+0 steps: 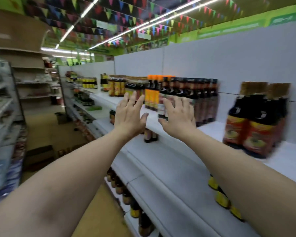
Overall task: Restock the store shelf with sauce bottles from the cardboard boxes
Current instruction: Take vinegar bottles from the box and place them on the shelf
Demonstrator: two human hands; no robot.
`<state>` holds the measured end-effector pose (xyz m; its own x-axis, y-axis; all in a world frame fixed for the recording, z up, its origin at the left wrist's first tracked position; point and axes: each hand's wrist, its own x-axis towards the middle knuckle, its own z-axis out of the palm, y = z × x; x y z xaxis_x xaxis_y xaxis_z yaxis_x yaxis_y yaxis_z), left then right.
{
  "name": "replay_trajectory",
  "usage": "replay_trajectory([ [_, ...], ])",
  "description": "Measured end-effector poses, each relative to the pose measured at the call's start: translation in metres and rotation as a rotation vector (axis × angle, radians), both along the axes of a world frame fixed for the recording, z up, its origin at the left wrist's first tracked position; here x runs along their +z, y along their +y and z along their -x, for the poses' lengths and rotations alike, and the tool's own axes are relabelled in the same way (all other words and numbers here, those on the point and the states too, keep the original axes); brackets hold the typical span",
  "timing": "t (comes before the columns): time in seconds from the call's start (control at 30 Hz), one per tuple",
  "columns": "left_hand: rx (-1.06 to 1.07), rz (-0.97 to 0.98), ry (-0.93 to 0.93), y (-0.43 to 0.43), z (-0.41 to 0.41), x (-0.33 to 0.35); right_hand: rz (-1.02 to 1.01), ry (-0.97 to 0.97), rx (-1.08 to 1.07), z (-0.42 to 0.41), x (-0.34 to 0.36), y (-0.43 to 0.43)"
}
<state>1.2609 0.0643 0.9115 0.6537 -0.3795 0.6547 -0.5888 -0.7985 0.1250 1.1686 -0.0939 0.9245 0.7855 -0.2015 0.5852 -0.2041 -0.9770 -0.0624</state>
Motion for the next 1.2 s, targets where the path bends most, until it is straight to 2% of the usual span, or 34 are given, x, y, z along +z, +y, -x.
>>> replay_trajectory([
  [0.23, 0.201, -0.066, 0.194, 0.154, -0.094, -0.07, -0.082, 0.27, 0.174, -0.128, -0.063, 0.132],
  [0.47, 0.384, -0.048, 0.34, 0.246, -0.173, -0.145, -0.074, 0.469, 0.28, -0.243, -0.145, 0.203],
  [0.8, 0.604, 0.009, 0.481, 0.276, -0.308, -0.186, -0.115, 0.514, 0.516, -0.422, -0.211, 0.238],
  [0.97, 0.638, 0.046, 0.471, 0.291, -0.383, -0.181, -0.164, 0.508, 0.589, -0.51, -0.212, 0.253],
  [1.2, 0.618, 0.107, 0.42, 0.339, -0.5, -0.199, -0.128, 0.506, 0.657, -0.635, -0.227, 0.309],
])
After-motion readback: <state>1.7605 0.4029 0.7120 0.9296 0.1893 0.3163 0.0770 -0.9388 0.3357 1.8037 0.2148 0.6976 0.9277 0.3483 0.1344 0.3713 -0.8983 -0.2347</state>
